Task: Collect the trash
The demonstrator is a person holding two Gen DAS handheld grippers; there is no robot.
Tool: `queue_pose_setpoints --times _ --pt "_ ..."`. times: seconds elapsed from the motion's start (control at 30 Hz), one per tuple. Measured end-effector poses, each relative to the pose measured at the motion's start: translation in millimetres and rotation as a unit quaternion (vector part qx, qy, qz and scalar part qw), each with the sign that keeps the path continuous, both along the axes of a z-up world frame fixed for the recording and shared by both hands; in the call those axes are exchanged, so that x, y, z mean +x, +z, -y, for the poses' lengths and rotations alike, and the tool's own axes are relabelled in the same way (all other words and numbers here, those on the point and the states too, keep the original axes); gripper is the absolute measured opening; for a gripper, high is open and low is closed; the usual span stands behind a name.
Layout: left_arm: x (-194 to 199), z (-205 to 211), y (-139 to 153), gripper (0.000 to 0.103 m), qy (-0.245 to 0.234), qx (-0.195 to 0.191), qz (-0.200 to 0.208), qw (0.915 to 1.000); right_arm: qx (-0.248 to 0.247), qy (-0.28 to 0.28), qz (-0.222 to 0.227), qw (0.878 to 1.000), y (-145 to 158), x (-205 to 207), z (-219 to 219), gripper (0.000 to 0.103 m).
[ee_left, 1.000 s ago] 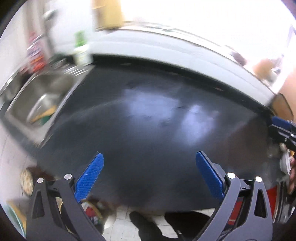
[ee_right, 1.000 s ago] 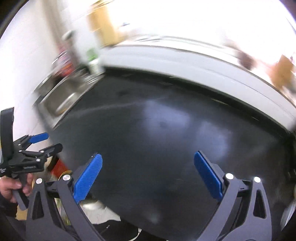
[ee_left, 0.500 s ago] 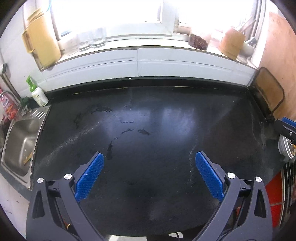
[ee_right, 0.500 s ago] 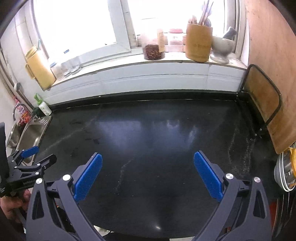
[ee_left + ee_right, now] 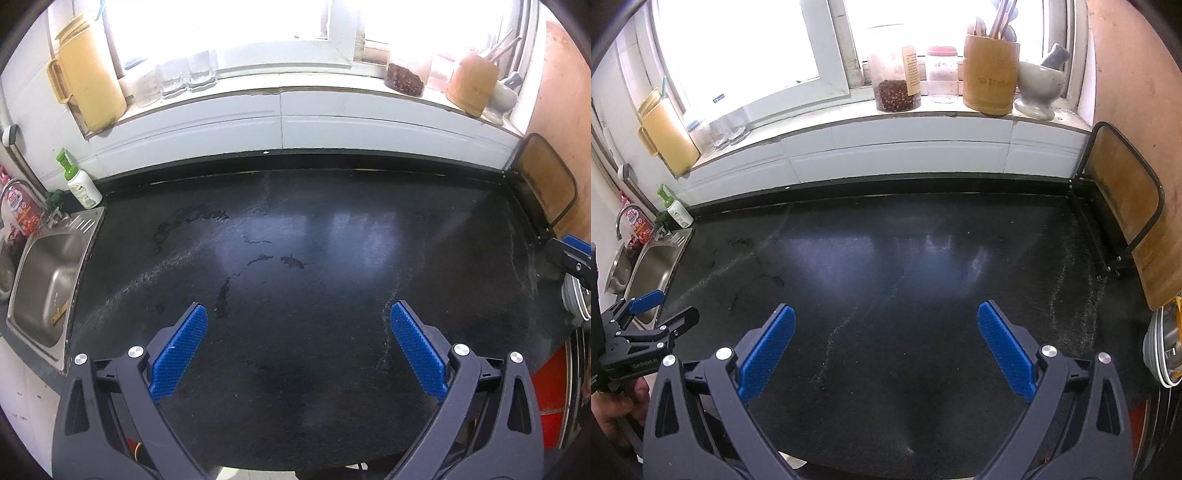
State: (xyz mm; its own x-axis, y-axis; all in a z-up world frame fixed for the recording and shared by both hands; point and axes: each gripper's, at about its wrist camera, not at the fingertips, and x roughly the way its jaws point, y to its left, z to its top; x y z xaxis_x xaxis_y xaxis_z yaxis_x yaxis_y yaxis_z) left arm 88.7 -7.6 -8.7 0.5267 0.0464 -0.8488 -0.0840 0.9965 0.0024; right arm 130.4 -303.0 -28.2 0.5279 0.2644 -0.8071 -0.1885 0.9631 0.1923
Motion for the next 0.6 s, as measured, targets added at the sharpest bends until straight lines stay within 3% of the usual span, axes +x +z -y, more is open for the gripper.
queue_pose_setpoints --times 0.6 --pt "0 -7 -1 0.096 0.007 -0.004 -0.003 1.0 0.0 0.011 -0.003 1.0 0 4 -11 0.096"
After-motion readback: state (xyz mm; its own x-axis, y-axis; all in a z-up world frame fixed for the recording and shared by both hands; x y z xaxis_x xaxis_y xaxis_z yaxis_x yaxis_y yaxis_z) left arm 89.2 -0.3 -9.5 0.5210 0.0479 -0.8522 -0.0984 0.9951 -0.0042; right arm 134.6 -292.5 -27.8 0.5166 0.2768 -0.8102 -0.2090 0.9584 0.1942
